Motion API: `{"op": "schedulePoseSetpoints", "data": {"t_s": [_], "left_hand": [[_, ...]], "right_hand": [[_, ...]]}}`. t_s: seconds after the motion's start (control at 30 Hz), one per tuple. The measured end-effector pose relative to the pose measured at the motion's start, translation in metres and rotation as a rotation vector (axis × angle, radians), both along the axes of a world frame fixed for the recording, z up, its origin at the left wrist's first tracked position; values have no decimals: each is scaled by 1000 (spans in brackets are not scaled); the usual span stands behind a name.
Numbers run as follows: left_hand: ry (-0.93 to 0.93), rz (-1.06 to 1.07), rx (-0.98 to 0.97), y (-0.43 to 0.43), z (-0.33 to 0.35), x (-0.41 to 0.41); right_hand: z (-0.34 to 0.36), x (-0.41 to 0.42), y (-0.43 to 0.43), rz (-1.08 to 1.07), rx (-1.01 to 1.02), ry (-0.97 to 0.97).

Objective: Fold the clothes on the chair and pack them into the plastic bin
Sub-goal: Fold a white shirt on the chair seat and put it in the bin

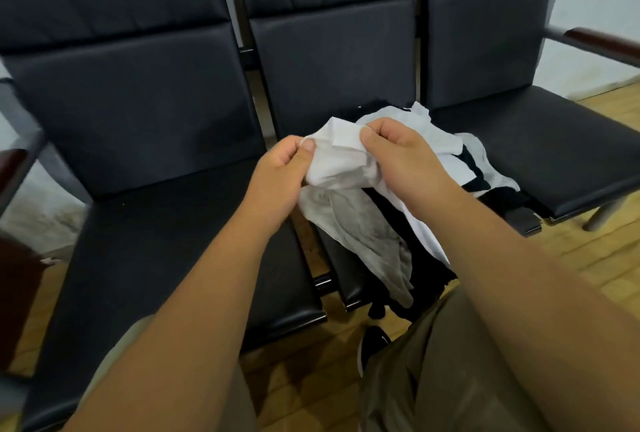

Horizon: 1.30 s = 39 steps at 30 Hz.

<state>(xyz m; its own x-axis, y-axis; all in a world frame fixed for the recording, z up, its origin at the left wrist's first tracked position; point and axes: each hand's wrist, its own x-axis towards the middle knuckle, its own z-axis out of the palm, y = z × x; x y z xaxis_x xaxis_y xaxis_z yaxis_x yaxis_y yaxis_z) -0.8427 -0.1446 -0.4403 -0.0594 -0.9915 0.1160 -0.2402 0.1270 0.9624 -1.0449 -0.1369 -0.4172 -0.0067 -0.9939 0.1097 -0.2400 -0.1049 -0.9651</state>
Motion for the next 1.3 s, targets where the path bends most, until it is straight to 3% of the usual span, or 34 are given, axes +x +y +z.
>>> {"op": "schedulePoseSetpoints", "data": {"t_s": [0.17, 0.33, 0.47, 0.57, 0.8, 0.93, 1.07, 1.17, 1.3], "left_hand": [[-17, 94, 32, 24, 35, 47], [-137, 119, 145, 56, 58, 105], [-206, 54, 217, 86, 66, 155], [-359, -13, 279, 105, 67, 189], [-644, 83, 542, 138, 39, 273], [-575, 210, 505, 151, 33, 299], [-301, 509, 287, 156, 39, 298], [-165, 556, 172, 154, 46, 289], [-336, 450, 111, 148, 43, 272]], "right_hand": [[18, 37, 20, 208, -59, 80], [19, 87, 22, 287, -160, 347], [25, 131, 27, 308, -207, 215], [29, 163, 33, 323, -220, 117], [33, 215, 40, 305, -90, -206], [34, 227, 38, 297, -9, -373], [27, 233, 29, 259, -103, -174], [14, 235, 19, 322, -95, 67], [-2, 237, 15, 451, 32, 467]]}}
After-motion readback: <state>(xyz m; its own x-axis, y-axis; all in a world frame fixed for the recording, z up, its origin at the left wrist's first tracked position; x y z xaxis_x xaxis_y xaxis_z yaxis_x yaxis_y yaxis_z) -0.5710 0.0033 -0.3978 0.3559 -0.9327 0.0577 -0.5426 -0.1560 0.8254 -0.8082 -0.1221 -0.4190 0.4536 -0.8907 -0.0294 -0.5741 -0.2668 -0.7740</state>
